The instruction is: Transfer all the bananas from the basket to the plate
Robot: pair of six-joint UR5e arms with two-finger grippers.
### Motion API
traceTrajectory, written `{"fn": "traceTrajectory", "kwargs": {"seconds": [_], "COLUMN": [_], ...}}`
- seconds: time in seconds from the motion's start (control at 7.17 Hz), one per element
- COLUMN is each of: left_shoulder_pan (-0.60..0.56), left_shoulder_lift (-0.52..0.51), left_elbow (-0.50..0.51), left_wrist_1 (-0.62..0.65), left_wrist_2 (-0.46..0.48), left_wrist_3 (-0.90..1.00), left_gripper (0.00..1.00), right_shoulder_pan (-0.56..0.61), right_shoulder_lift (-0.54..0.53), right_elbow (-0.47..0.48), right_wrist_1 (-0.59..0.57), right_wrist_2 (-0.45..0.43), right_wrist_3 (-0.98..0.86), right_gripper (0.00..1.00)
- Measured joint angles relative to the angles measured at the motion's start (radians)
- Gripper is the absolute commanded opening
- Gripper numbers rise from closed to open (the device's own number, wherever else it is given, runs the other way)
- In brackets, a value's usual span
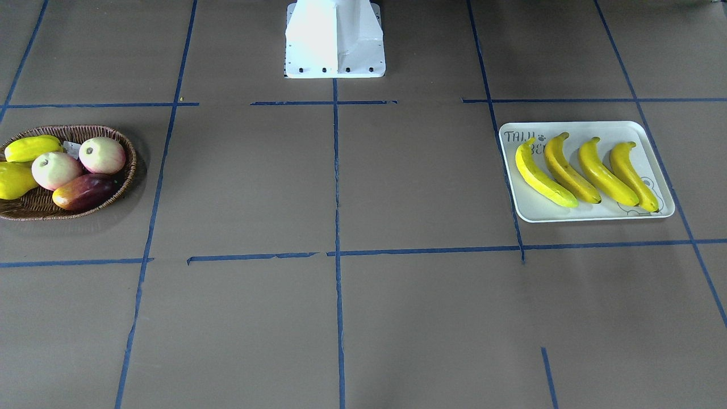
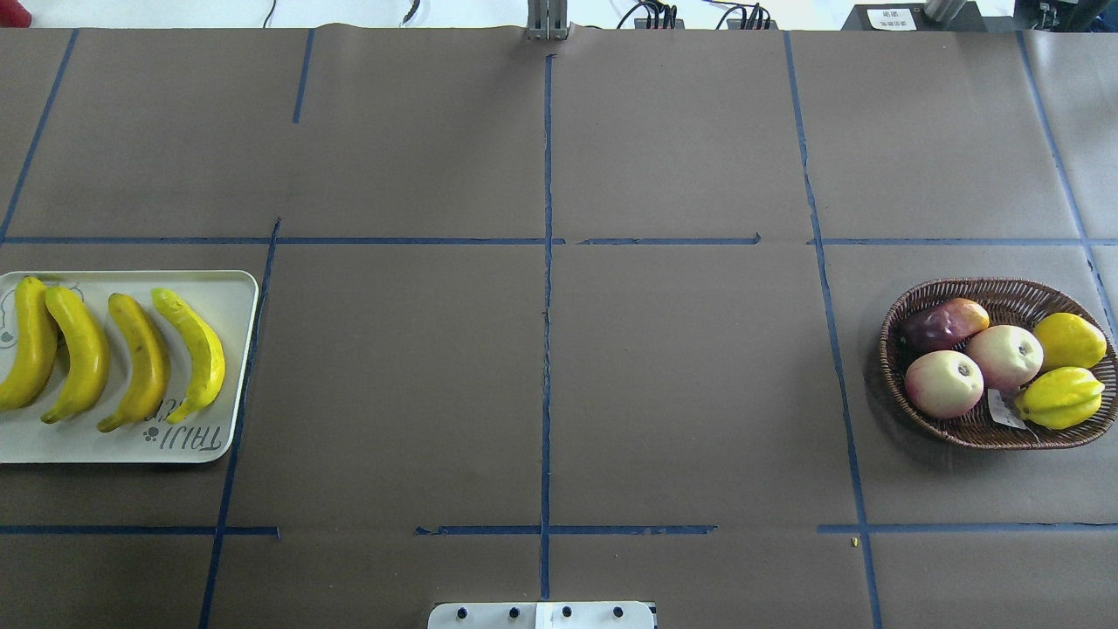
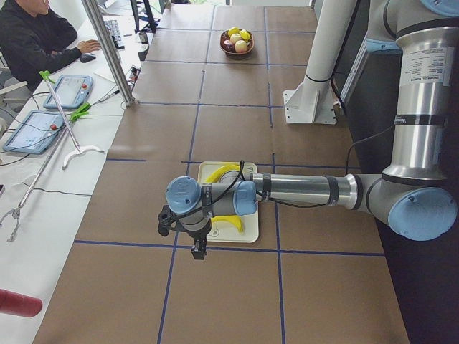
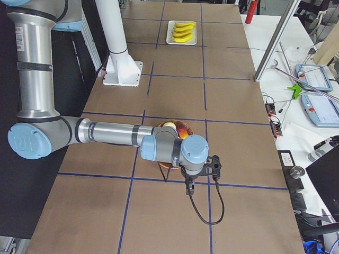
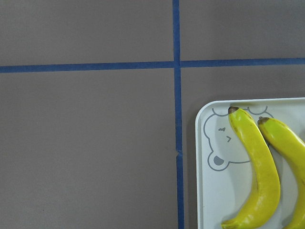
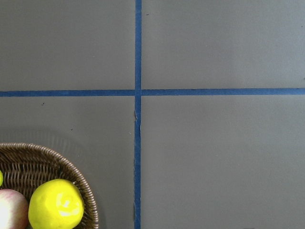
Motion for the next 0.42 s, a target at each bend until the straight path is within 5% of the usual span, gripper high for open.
{"fn": "traceTrajectory", "kwargs": {"seconds": [0.42], "left_shoulder_pan": [0.0], "left_shoulder_lift": [-0.001], "left_elbow": [0.0], "left_wrist_1": [0.0], "left_wrist_2": [0.0], "left_wrist_3": [-0.001], "left_gripper": [1.0], "right_shoulder_pan": [0.0], "right_shoulder_lift": [-0.004], "right_elbow": [0.01], "right_wrist_1": [0.0], "right_wrist_2": [0.001], "right_wrist_3": [-0.003], "right_gripper": [1.0]}}
